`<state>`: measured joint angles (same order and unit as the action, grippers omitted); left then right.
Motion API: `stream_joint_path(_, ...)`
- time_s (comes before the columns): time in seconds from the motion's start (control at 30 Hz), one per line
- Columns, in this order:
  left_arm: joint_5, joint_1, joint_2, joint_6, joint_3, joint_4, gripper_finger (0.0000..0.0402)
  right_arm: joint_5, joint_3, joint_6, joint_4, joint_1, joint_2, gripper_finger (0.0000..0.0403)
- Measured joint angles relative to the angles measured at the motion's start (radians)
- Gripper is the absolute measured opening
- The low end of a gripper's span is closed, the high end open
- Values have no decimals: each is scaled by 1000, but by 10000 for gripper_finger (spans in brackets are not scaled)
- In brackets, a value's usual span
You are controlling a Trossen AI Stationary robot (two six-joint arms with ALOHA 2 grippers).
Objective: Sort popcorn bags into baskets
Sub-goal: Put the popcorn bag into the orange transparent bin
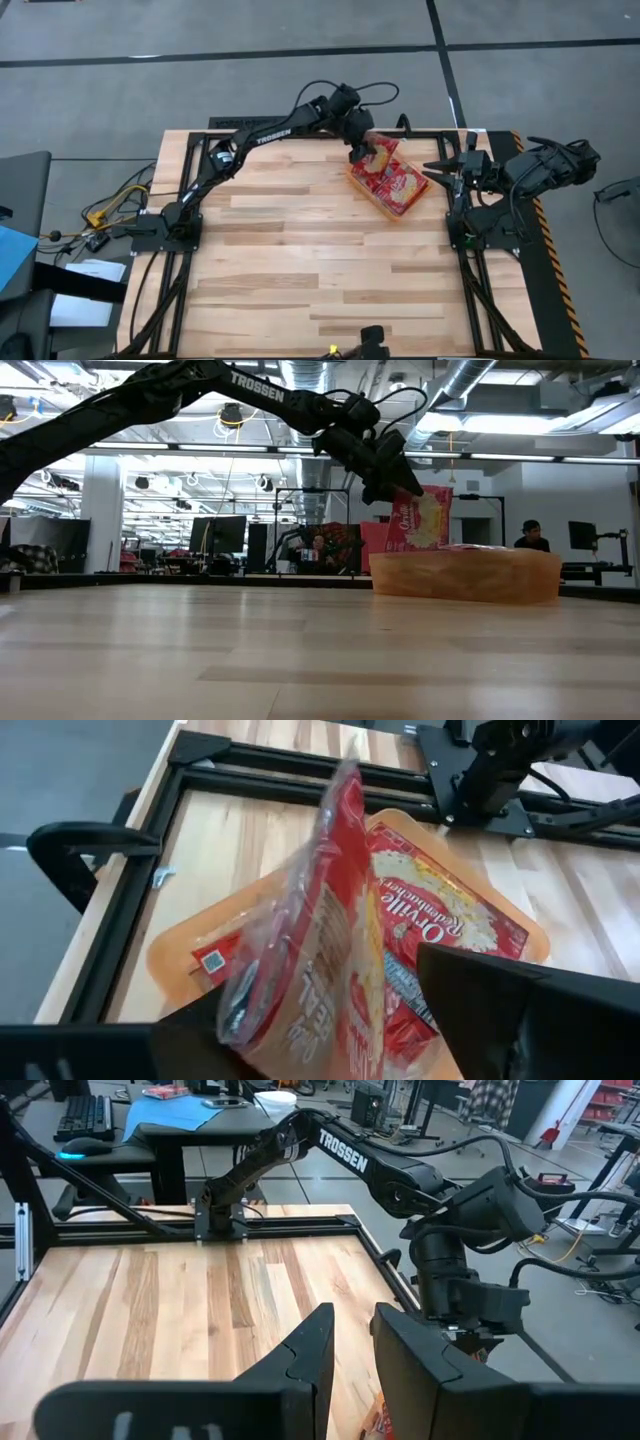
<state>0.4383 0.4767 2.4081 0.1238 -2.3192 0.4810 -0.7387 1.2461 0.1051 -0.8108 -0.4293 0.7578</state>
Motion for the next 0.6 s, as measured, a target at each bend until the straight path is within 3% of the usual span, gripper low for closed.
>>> stream_joint_path(0.2,-24,-9,0,40,0,-2,182,-2,0,0,0,0,0,97)
stream_joint_path(0.6,-91,-13,0,104,0,10,181,-53,0,1,-35,0,0,98)
